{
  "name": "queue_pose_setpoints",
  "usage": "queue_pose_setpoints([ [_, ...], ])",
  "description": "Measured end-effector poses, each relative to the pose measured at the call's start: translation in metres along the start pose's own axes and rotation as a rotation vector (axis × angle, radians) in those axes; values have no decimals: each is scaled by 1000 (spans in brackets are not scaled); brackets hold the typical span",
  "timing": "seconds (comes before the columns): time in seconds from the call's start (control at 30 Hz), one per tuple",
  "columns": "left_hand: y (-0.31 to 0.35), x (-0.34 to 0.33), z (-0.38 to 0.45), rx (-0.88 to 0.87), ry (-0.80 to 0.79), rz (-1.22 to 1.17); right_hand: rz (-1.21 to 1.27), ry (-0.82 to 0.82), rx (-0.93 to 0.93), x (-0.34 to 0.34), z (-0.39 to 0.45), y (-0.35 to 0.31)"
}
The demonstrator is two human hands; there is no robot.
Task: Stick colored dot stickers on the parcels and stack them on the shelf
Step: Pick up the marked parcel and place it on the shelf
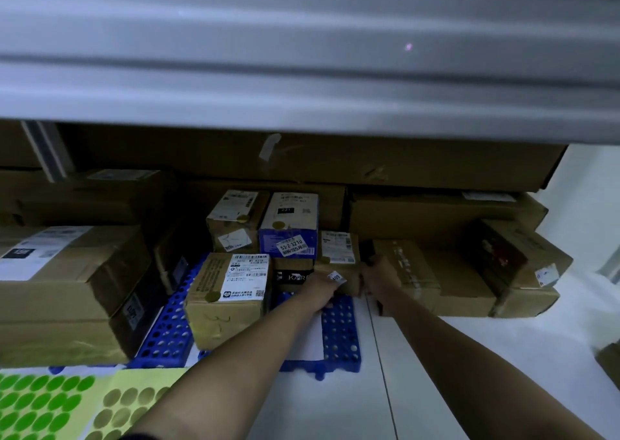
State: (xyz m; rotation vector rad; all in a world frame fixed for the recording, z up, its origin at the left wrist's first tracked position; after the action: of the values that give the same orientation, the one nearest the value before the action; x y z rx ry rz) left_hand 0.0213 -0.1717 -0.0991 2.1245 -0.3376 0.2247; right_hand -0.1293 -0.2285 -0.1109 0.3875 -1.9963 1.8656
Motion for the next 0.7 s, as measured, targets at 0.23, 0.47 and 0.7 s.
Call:
queue_pose_setpoints([
  [0.23, 13, -11, -6, -12, -15, 35, -196, 247, 88, 69, -33, -23],
  [0.47, 41, -41, -23, -55, -49, 21, -162, 411, 48, 120, -64, -5],
  [0.7, 71, -113, -41, -107, -144, 142, 23, 494, -8, 185, -82, 27],
])
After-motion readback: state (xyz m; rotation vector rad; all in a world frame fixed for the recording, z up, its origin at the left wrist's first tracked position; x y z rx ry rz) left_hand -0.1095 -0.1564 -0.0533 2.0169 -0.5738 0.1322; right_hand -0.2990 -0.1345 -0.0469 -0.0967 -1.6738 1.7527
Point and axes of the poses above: each hand's wrist, its own z-axis towards the middle knuckle, its own x-axis out of the back of the hand, y = z × x, the point moved 10 cm from there along z, towards the middle knuckle, and after that the axes turned 10 degrees about x, right-handed, at the moved point
